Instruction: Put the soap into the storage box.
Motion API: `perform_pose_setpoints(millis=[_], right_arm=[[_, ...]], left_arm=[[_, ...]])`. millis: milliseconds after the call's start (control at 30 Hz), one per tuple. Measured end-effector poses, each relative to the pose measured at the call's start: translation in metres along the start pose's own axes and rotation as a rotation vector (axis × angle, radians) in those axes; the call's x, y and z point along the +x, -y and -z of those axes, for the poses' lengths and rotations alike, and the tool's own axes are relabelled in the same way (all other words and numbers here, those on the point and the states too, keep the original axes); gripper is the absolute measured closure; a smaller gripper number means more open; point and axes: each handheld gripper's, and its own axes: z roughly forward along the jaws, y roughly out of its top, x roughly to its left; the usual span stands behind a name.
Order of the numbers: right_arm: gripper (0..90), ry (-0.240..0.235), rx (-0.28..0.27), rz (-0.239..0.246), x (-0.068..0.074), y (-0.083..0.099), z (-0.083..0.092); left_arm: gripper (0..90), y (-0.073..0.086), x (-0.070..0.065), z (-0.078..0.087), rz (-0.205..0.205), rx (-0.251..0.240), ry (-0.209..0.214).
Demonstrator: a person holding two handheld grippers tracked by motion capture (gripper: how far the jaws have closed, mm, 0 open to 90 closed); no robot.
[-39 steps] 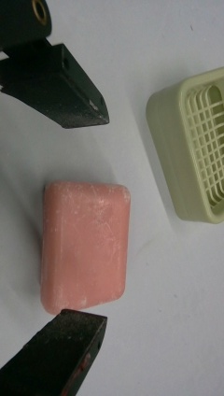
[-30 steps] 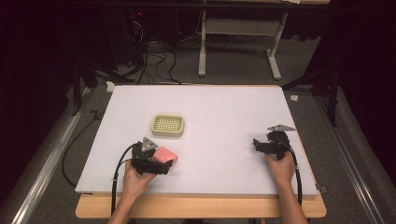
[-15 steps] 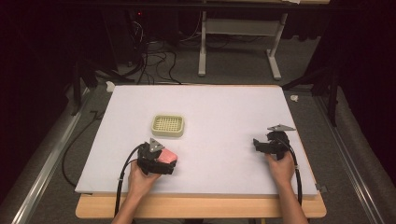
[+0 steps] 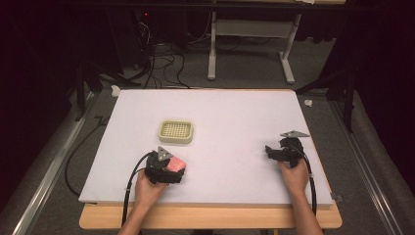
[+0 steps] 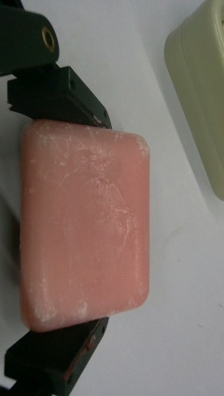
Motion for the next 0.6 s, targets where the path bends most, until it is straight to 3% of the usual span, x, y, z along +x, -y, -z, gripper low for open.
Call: perform_pose_setpoints(millis=[600], right_arm=[[19.9, 0.0, 0.0, 0.0, 0.0, 0.0, 0.0]], left_arm=[[13.8, -0.0032, 0.0004, 0.0077, 0.0, 0.0, 0.002]])
